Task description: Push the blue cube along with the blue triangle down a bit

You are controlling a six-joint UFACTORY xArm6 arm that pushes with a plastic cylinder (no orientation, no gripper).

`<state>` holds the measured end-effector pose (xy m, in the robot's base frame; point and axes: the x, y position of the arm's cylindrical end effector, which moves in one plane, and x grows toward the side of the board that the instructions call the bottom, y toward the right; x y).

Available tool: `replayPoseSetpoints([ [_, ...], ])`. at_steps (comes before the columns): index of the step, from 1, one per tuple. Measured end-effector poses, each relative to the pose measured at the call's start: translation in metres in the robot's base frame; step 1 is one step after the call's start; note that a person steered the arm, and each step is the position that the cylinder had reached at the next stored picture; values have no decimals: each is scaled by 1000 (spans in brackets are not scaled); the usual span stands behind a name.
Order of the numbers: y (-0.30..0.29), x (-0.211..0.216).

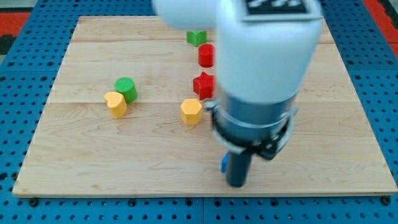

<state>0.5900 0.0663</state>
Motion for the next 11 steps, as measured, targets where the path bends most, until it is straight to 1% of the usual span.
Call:
replayPoseSetpoints([
  [1,47,-37],
  [2,61,-71],
  [3,95,-62],
  [4,106,-65],
  [10,121,-65],
  [11,109,-66],
])
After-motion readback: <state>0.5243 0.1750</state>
